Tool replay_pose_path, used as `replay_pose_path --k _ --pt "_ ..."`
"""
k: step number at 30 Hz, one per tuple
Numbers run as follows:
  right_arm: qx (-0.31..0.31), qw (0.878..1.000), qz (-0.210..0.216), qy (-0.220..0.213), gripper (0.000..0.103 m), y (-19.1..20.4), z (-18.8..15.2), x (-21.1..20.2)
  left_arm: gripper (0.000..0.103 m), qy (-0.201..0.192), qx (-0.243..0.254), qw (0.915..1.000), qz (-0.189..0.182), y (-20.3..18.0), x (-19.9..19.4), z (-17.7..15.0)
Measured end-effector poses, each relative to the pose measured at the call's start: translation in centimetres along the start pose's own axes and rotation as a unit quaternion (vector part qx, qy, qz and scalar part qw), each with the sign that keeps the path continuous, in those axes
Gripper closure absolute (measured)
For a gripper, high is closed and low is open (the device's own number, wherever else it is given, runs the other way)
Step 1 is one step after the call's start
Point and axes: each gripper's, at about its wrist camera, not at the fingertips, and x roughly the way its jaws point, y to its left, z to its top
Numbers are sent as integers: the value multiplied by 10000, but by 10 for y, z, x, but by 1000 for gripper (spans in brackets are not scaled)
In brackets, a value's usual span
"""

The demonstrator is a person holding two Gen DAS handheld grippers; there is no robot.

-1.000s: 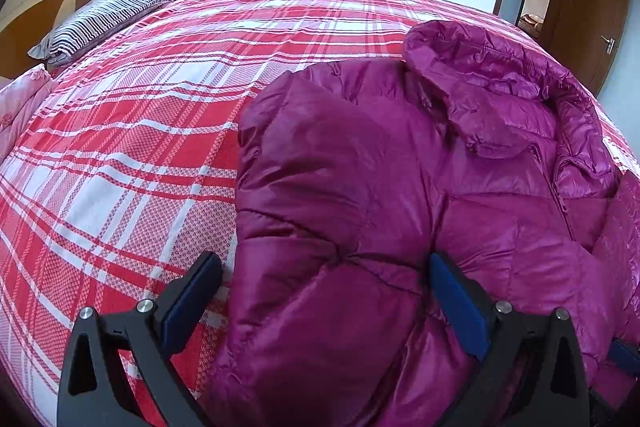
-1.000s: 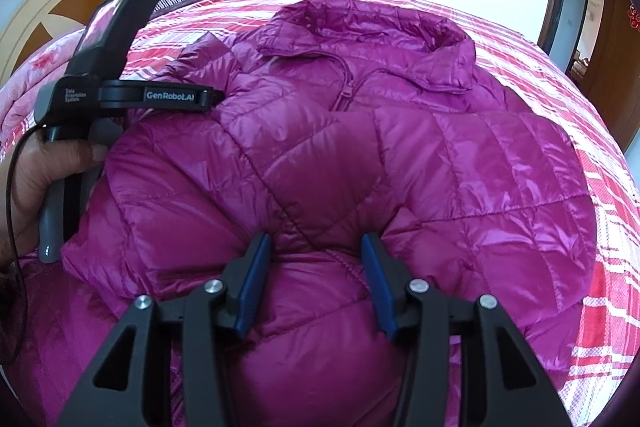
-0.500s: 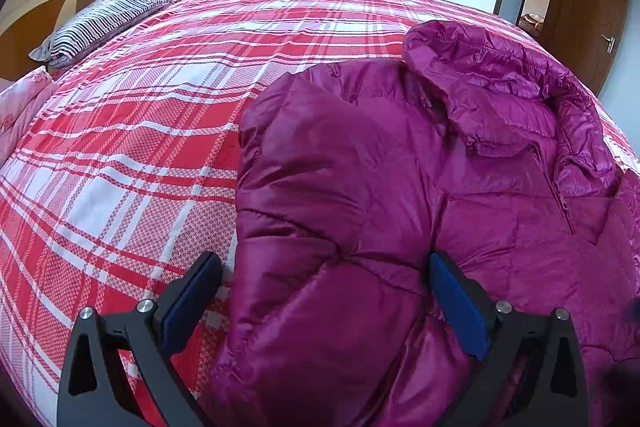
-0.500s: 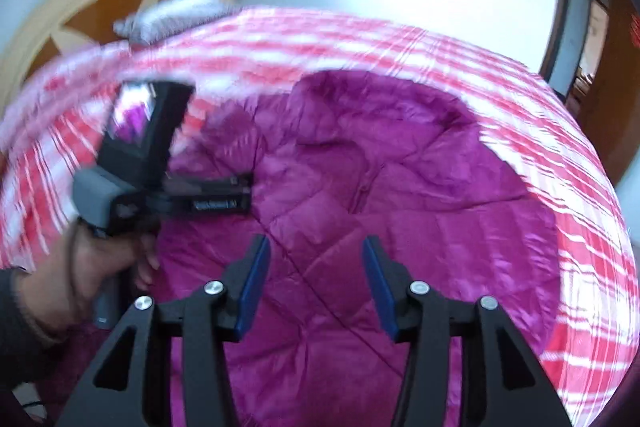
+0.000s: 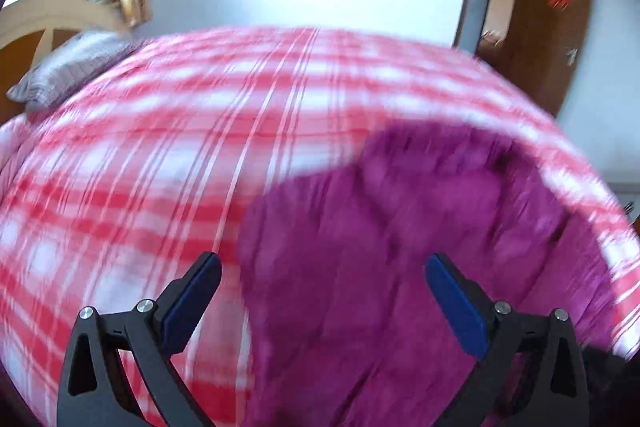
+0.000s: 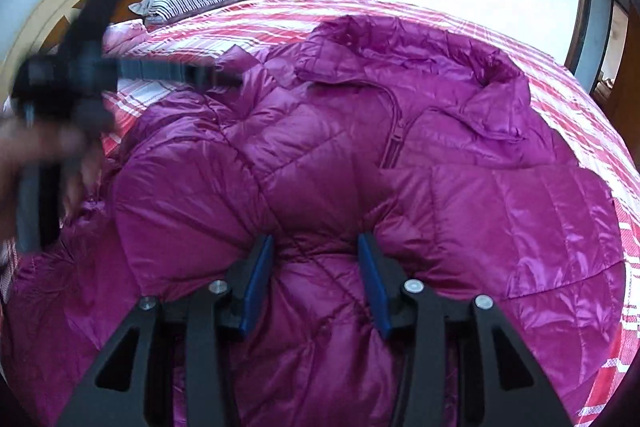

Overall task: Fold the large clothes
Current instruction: 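Grasp the jacket hem with both grippers and lift it toward the collar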

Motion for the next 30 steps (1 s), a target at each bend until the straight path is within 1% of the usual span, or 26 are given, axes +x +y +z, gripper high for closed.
replay_pose_path --k 2,3,4,6,9,10,14,15,16,17,18,19,20,21,23,25,26,28,29,30 --pt "112 9998 133 -23 55 -6 0 -1 1 65 130 9999 -86 -6 14 24" --pt "154 9997 184 -30 55 -7 0 -1 1 121 358 9993 -27 -15 27 36" --pt "184 9996 220 -44 55 -8 0 -2 1 185 614 9979 128 -24 42 46" --pt "209 9994 253 -69 55 -9 0 -4 1 264 982 9941 365 -33 64 59" --pt "251 9992 299 -104 55 -11 0 -5 1 220 1316 9900 462 -44 89 73" --pt "256 9991 306 -110 55 -12 1 -5 1 280 1355 9895 419 -46 95 76" --pt "341 9984 421 -140 55 -16 2 -7 2 494 1620 9855 -38 -62 111 74" --pt "371 9982 457 -149 55 -17 1 -7 7 457 1726 9837 -197 -68 110 72" --pt "404 9978 493 -158 55 -18 1 -7 14 412 1842 9815 -334 -74 108 69" --pt "424 9976 515 -164 55 -18 1 -7 41 408 1984 9781 -475 -80 107 67" --pt "435 9975 528 -171 55 -19 1 -8 73 546 2143 9737 -553 -85 109 63" --pt "441 9974 536 -177 55 -19 1 -8 85 676 2171 9724 -524 -86 112 62" --pt "445 9974 540 -181 55 -19 1 -8 90 684 2141 9732 -491 -86 113 62" --pt "445 9974 538 -185 55 -19 0 -8 91 519 2133 9746 -448 -85 107 61" --pt "435 9975 532 -192 55 -18 1 -9 91 249 2164 9744 -556 -85 93 56" --pt "466 9968 602 -240 55 -20 1 -12 91 250 2146 9745 -610 -83 89 50" --pt "552 9955 734 -249 54 -24 2 -14 91 307 2128 9742 -688 -82 89 47" --pt "999 9895 1016 -252 55 -44 10 -26 91 341 2174 9734 -646 -80 89 39" --pt "1132 9881 983 -336 54 -53 16 -34 91 323 2163 9734 -684 -78 89 38" --pt "1221 9877 856 -476 49 -64 27 -45 91 255 2139 9744 -644 -78 89 38"
